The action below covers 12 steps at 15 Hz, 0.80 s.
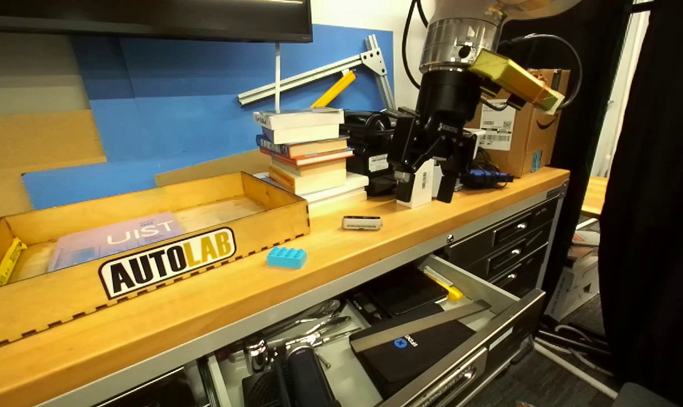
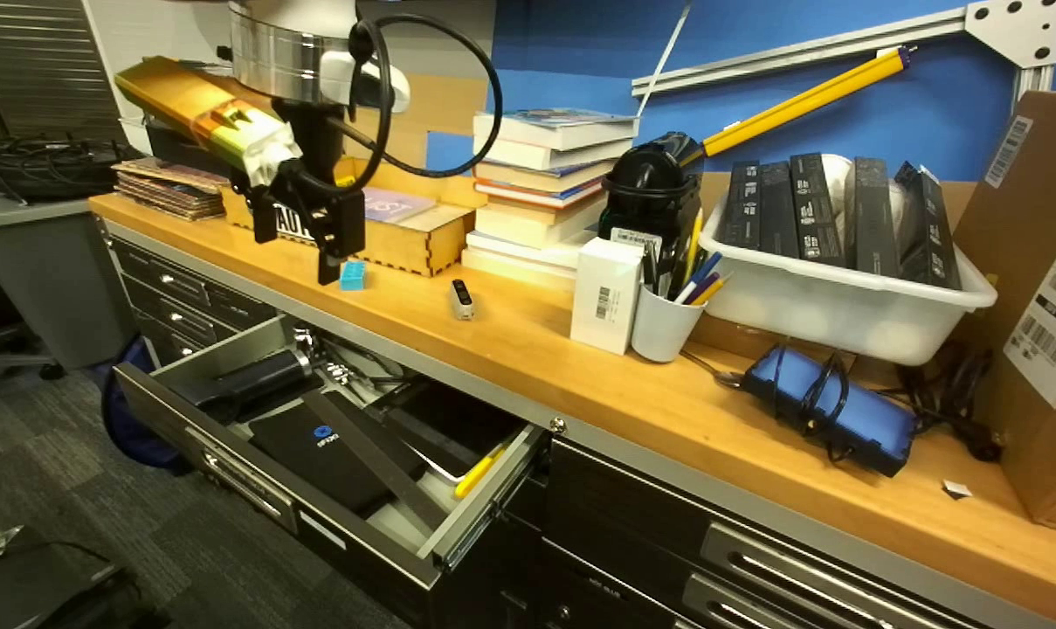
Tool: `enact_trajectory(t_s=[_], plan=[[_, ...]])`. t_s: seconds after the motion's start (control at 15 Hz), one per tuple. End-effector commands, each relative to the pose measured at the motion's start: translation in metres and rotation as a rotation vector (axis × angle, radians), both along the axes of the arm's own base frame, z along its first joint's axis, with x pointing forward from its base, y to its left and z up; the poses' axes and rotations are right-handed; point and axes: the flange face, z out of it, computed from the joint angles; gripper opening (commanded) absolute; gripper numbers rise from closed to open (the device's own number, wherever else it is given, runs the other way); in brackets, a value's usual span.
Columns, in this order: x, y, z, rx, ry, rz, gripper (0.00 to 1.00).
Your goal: Put the blue lego brick in the open drawer then close the drawer
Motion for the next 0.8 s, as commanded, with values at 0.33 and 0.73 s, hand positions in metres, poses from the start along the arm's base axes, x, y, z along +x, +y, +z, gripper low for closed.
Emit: enact_trajectory(t_s=[0.33,0.73], plan=[[0.034,0.01,0.008,-0.039,0.03,-0.011,1.0],[0.123,0.061,-0.004,-0.099,0.075,0.1,1.0]])
